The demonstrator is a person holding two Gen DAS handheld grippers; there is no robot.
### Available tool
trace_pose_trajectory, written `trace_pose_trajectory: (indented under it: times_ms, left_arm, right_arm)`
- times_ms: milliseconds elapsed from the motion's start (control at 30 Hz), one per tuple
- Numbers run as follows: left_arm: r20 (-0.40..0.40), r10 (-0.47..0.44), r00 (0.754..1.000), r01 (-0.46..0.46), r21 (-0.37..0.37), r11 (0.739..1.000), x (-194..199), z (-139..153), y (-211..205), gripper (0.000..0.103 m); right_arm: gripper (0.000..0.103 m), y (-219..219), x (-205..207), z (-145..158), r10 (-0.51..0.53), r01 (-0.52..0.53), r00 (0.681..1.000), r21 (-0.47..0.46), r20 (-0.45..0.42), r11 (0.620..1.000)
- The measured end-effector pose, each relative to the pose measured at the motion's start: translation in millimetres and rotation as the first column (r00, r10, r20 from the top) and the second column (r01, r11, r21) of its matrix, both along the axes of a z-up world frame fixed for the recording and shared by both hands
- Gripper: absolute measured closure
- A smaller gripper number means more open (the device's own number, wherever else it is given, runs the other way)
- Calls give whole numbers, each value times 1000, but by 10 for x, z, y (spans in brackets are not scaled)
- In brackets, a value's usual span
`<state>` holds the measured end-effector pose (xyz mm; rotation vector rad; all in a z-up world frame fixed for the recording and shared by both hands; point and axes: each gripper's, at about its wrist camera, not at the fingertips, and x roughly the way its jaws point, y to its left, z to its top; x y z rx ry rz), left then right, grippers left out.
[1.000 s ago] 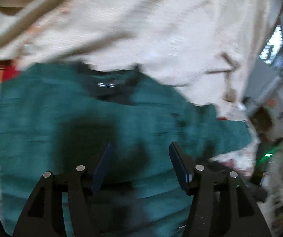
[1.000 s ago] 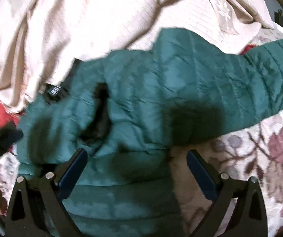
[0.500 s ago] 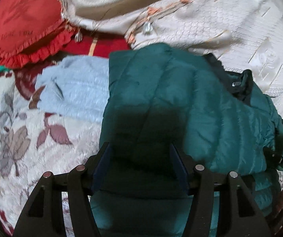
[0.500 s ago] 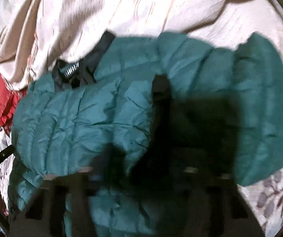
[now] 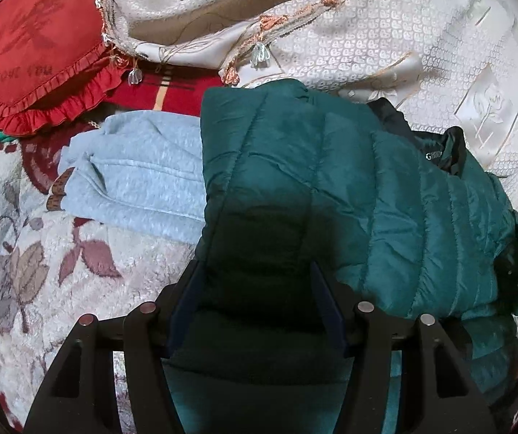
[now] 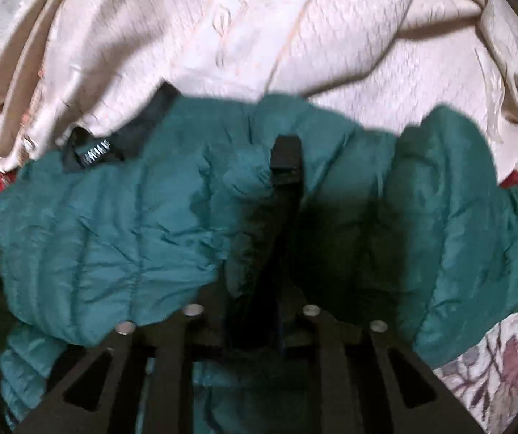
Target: Fold large clothes
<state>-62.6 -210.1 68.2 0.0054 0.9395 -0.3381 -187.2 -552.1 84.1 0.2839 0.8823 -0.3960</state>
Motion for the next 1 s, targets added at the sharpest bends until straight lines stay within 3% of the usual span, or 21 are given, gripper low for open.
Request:
trace_pose_trajectory:
  times_ms: [67, 167, 367, 500, 600, 667, 900, 1000]
  left_arm:
    - [6, -2, 1000, 2, -4, 1000, -3, 27, 8, 61]
    - [26, -5, 1000, 5, 1, 1000, -9, 78, -4, 61]
    - [83, -13, 996, 13, 6, 1000, -8, 199, -92, 61]
    - [99, -4, 995, 4, 6, 1000, 63, 200, -153, 61]
    - [103, 0, 995, -3, 29, 1000, 139, 144, -208, 61]
    - [94, 1, 996, -5, 43, 999, 204, 84, -244, 61]
    - [46, 6, 999, -9, 55, 998, 361, -150, -313, 61]
    - [37, 8, 999, -10, 65, 998, 382, -207, -332, 60]
  right_arm:
    - [54, 2, -46, 37, -16, 16, 1000, -15, -1, 1000]
    - [45, -9, -201, 198, -36, 37, 999, -24, 31, 999]
    - [43, 221, -275, 524, 59, -53, 993, -60, 98, 997]
    - [43, 480, -2, 504, 187, -183, 979, -51, 81, 982]
    - [43, 570, 121, 427, 230, -225, 972, -94, 43, 970]
    - [43, 558, 231, 373, 227, -223, 974, -126, 21, 967]
    - [42, 214, 548, 42, 167, -168, 985, -51, -35, 984]
    - [40, 210, 620, -30, 163, -165, 986, -75, -32, 983]
